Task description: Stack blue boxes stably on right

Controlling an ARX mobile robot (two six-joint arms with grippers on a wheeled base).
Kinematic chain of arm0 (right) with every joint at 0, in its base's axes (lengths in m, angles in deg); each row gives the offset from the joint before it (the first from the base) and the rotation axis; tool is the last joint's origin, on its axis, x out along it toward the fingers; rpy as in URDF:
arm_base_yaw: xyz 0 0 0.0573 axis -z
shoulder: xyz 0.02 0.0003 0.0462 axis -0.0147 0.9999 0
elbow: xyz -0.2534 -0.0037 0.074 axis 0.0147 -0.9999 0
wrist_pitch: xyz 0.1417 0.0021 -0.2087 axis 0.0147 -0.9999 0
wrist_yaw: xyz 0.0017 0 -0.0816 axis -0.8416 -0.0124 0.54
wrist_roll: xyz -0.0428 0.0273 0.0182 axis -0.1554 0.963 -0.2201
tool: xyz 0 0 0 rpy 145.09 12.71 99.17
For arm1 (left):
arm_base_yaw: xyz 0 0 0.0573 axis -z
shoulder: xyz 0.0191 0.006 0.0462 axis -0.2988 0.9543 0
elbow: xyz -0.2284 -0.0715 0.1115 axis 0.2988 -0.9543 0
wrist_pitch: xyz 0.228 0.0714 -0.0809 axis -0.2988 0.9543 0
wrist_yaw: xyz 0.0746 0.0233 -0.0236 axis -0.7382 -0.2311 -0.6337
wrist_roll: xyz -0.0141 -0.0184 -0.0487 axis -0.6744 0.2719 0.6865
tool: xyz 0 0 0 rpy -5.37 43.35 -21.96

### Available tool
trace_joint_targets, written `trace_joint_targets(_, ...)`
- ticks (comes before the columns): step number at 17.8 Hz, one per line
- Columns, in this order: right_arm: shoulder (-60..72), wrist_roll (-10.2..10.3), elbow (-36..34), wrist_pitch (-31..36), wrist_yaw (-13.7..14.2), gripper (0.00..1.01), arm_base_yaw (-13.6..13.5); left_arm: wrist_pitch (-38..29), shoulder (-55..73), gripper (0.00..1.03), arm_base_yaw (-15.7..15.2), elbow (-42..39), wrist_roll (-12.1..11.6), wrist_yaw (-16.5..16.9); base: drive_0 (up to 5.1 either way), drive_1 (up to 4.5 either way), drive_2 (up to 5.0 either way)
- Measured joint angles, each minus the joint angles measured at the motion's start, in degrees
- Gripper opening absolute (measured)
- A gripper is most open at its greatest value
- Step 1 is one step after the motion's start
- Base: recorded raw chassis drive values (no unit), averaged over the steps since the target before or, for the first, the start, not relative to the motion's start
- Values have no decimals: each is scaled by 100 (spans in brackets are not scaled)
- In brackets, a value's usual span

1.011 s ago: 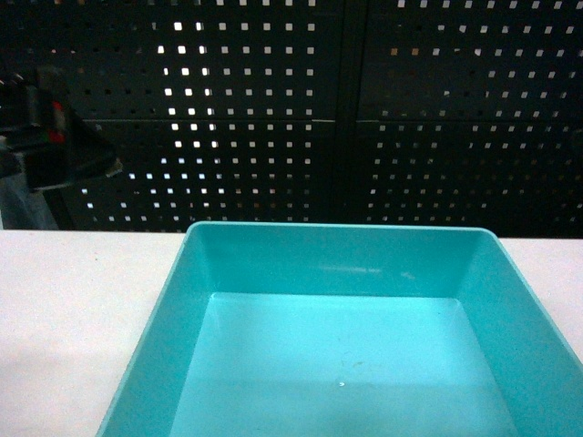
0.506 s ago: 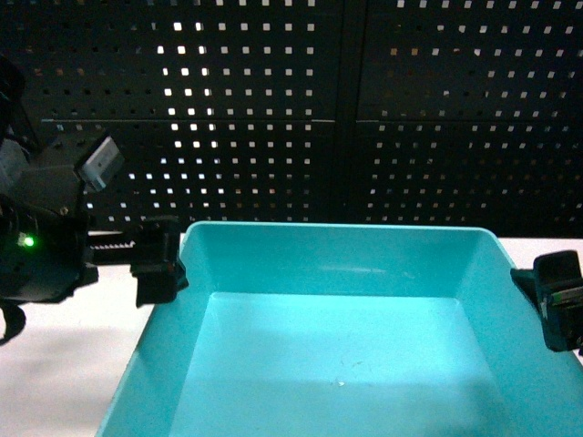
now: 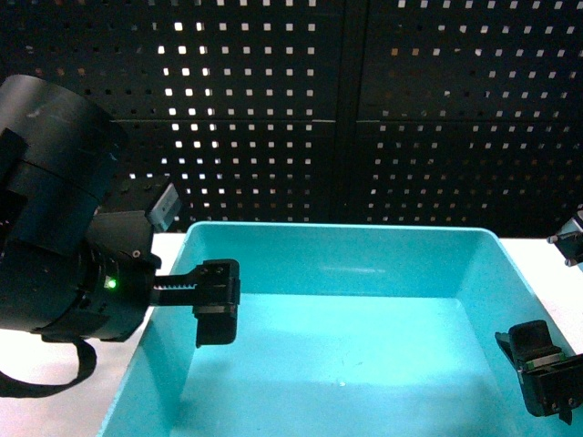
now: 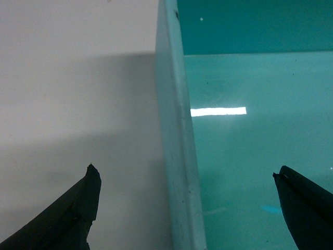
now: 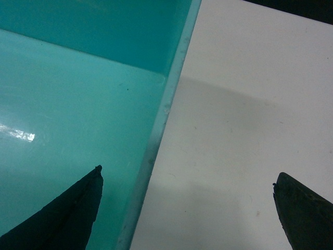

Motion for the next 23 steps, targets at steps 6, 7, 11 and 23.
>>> trace_joint_targets(6, 107, -7, -24, 116, 57, 83, -26, 4, 101, 98, 111, 20, 216, -114, 0, 0, 0)
trace_joint_targets(7, 125, -7, -24, 140, 66, 73, -55, 13, 101, 98, 116, 20, 219, -122, 0, 0, 0)
trace_joint_targets(11, 138, 7, -127, 275, 70, 37, -125, 94, 101, 98, 168, 59, 243, -177, 0, 0, 0)
trace_joint_targets(23, 205, 743, -420, 835, 136, 7, -199, 597, 24, 97, 660, 149, 647, -748, 0, 0, 0)
